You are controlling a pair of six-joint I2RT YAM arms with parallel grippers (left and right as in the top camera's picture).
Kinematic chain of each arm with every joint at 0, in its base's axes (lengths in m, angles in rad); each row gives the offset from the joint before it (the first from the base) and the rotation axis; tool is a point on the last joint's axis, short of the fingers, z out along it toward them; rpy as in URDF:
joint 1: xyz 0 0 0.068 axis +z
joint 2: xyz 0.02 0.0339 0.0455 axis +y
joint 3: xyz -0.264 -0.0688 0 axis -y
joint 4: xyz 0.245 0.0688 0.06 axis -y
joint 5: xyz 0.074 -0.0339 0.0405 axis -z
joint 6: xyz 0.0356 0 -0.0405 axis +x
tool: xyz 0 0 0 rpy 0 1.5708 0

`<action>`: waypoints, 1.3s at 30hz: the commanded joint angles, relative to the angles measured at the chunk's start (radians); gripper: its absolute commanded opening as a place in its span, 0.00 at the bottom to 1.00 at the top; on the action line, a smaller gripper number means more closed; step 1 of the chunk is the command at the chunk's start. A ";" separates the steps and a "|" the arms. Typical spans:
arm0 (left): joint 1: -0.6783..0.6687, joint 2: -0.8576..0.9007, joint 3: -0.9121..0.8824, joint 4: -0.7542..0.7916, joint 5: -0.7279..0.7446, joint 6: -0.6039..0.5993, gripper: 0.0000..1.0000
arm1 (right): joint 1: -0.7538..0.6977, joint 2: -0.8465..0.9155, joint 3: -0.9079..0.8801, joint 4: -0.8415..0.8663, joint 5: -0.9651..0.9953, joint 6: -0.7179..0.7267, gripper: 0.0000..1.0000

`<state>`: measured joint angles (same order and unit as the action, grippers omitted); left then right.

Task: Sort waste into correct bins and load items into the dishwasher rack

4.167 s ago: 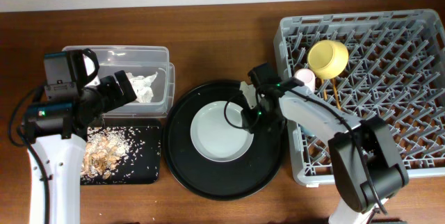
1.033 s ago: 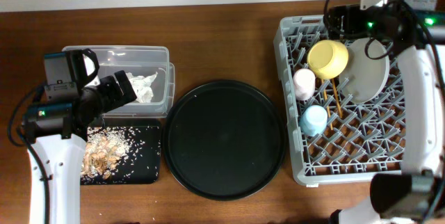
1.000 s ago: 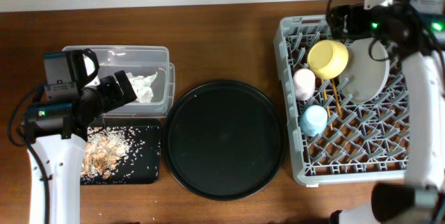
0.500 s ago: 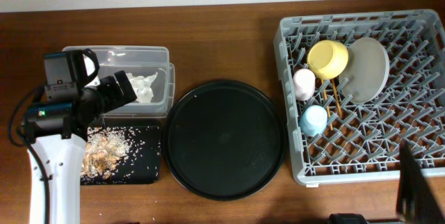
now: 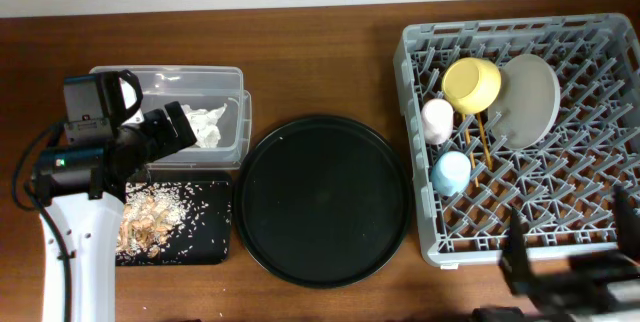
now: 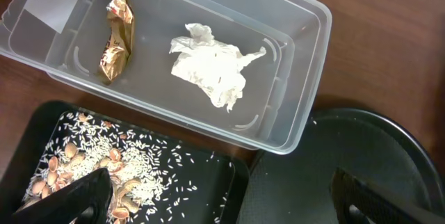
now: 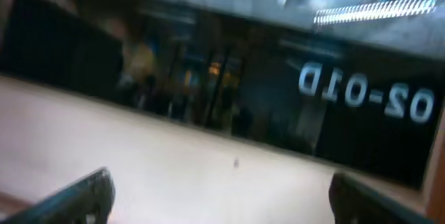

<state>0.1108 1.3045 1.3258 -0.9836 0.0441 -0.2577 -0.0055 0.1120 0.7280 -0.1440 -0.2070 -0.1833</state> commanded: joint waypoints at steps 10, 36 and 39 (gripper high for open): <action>0.003 0.005 0.002 -0.002 -0.008 -0.002 0.99 | 0.005 -0.108 -0.694 0.235 0.035 0.017 0.99; 0.003 -0.052 -0.004 -0.002 -0.008 -0.002 0.99 | 0.005 -0.106 -0.723 0.080 0.035 0.017 0.99; -0.009 -0.188 -0.056 -0.002 -0.008 -0.002 0.99 | 0.005 -0.106 -0.723 0.080 0.035 0.017 0.99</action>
<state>0.1108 1.2503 1.3163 -0.9836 0.0441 -0.2577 -0.0055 0.0139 0.0120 -0.0589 -0.1772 -0.1787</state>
